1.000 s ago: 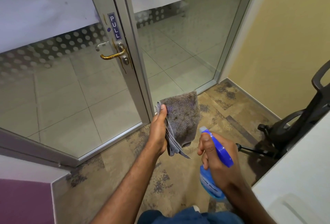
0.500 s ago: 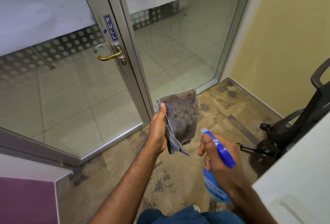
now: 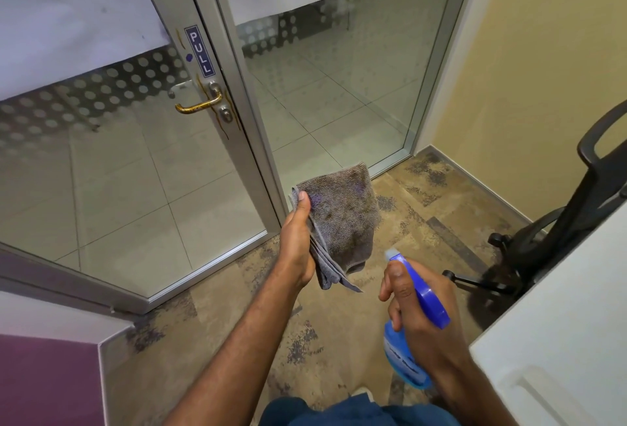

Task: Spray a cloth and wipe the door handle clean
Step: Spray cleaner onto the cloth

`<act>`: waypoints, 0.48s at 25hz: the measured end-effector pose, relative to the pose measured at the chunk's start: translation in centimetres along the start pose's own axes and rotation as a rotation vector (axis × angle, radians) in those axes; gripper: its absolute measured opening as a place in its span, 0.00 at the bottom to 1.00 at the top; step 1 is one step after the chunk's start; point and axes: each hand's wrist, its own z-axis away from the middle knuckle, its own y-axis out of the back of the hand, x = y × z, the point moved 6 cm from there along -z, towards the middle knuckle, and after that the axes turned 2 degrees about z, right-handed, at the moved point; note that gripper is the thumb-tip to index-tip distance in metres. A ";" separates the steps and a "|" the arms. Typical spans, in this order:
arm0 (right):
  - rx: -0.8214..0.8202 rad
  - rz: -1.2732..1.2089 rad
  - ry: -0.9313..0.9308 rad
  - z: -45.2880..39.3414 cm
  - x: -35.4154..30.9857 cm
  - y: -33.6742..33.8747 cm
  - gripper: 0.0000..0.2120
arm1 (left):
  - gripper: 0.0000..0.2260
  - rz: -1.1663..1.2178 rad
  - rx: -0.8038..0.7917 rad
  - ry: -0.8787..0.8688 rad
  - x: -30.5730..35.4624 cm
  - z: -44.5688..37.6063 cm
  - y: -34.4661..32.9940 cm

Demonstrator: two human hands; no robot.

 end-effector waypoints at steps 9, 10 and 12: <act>0.047 -0.023 0.016 1.3 0.7 3.2 0.35 | 0.20 -0.016 -0.011 -0.018 -0.4 -0.3 -2.1; 0.051 -0.019 0.018 1.4 0.8 3.6 0.35 | 0.19 -0.024 -0.014 -0.017 -0.5 -0.3 -2.5; 0.057 0.010 0.032 1.6 1.0 4.1 0.32 | 0.19 -0.040 -0.021 -0.013 -0.7 -0.5 -3.1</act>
